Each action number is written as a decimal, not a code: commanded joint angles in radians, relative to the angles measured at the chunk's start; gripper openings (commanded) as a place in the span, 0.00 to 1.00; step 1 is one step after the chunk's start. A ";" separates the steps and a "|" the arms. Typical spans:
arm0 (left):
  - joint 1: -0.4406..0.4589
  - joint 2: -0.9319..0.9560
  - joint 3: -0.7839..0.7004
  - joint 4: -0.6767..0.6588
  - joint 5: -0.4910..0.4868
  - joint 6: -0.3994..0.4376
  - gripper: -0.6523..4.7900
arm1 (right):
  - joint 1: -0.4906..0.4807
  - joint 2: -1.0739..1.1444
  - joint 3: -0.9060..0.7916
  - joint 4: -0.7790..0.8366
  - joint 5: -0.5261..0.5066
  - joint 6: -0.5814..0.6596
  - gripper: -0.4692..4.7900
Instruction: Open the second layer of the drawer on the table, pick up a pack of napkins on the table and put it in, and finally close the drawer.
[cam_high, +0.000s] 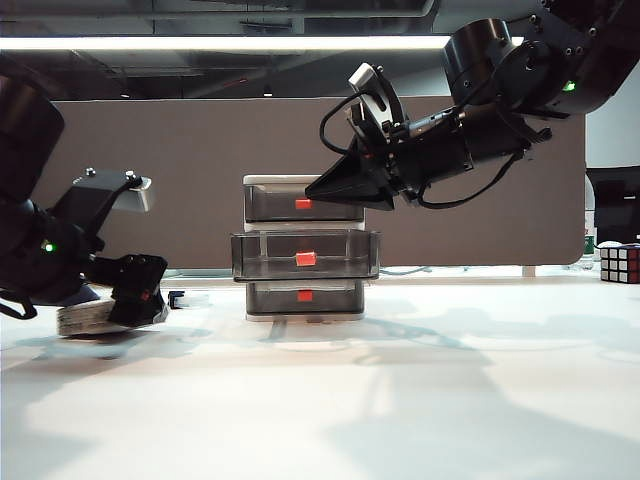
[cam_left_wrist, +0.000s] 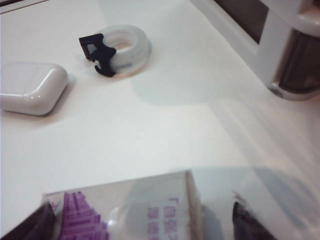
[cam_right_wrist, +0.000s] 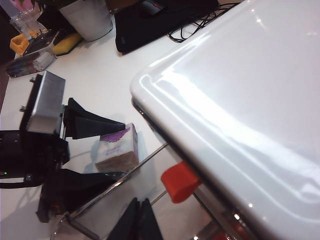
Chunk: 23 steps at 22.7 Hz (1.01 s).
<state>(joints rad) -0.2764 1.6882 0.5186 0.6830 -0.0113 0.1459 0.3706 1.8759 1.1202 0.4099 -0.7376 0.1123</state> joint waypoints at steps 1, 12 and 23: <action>0.000 0.040 0.011 -0.046 0.016 -0.007 1.00 | 0.001 -0.005 0.005 0.003 -0.005 -0.001 0.08; 0.004 0.028 0.027 -0.038 0.038 -0.015 1.00 | 0.000 -0.005 0.005 -0.025 -0.006 -0.011 0.08; 0.005 -0.016 0.027 -0.004 -0.037 0.040 1.00 | -0.001 -0.005 0.005 -0.062 -0.023 -0.039 0.08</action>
<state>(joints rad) -0.2718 1.6905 0.5465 0.6708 -0.0437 0.1722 0.3698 1.8759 1.1198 0.3511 -0.7532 0.0872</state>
